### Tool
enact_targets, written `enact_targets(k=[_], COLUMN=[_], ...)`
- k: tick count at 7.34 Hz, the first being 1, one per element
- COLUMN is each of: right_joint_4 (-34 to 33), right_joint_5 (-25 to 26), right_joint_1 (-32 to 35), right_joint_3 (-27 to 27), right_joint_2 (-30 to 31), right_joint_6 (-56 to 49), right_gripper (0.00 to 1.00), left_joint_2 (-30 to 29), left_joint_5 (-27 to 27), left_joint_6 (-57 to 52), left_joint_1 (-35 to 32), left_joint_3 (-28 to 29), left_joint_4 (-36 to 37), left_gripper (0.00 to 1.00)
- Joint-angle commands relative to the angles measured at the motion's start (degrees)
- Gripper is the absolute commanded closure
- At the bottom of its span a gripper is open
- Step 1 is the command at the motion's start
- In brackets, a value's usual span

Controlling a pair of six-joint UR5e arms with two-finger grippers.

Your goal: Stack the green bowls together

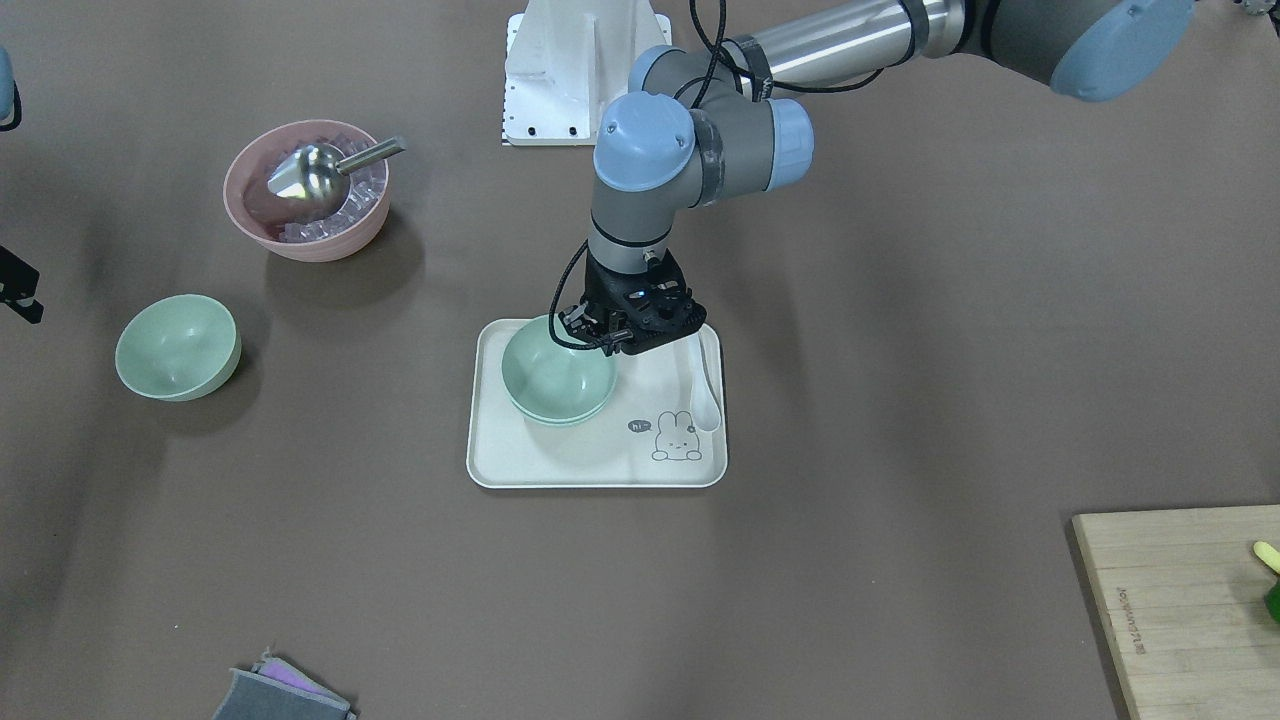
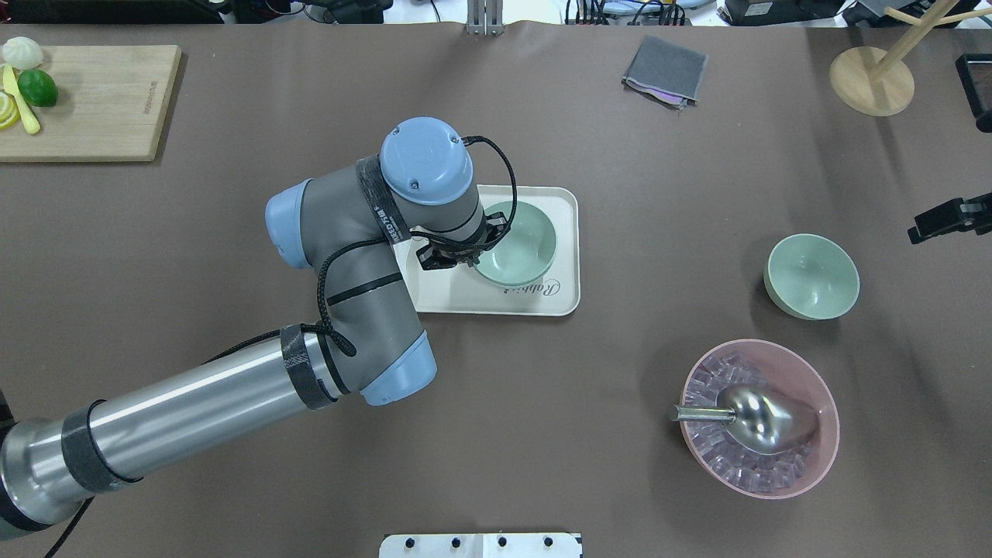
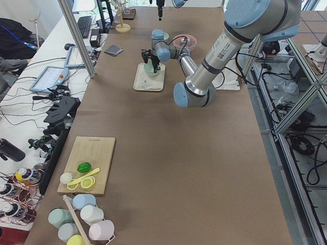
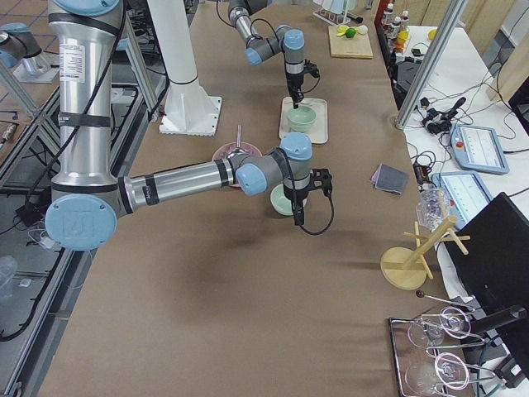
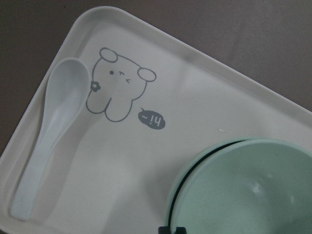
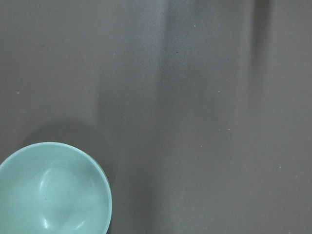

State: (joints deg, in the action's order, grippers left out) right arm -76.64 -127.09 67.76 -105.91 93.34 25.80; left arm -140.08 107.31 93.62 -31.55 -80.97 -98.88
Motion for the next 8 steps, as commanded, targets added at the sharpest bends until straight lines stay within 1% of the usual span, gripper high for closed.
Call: enact_targets(k=[1,2,3,4,7,8], right_joint_4=[0.0,-0.09,-0.09,-0.09,-0.09,-0.09], right_joint_5=[0.0,0.09,0.0,0.09,0.09,0.09], right_joint_1=[0.0,0.0,0.0,0.0,0.0,0.0], right_joint_3=[0.0,0.09,0.09,0.09,0.09,0.09], right_joint_2=[0.0,0.0,-0.09,-0.09,-0.18,-0.09], right_joint_6=[0.04,-0.05,-0.05,-0.05,-0.05,-0.05], right_gripper=[0.0,0.0,0.0,0.0,0.0,0.0], left_joint_2=[0.16,0.16,0.33,0.33,1.12,4.61], left_joint_5=[0.0,0.0,-0.26,-2.17,-0.62,1.56], left_joint_6=[-0.19,-0.19,-0.54,-1.07,-1.25,-5.77], left_joint_1=[0.0,0.0,0.0,0.0,-0.43,-1.13], left_joint_3=[-0.06,-0.15,-0.41,-1.11,-5.41,-9.6], left_joint_4=[-1.05,-1.05,-1.05,-1.05,-0.61,-0.35], left_gripper=[1.0,1.0,0.25,0.02,0.02,0.02])
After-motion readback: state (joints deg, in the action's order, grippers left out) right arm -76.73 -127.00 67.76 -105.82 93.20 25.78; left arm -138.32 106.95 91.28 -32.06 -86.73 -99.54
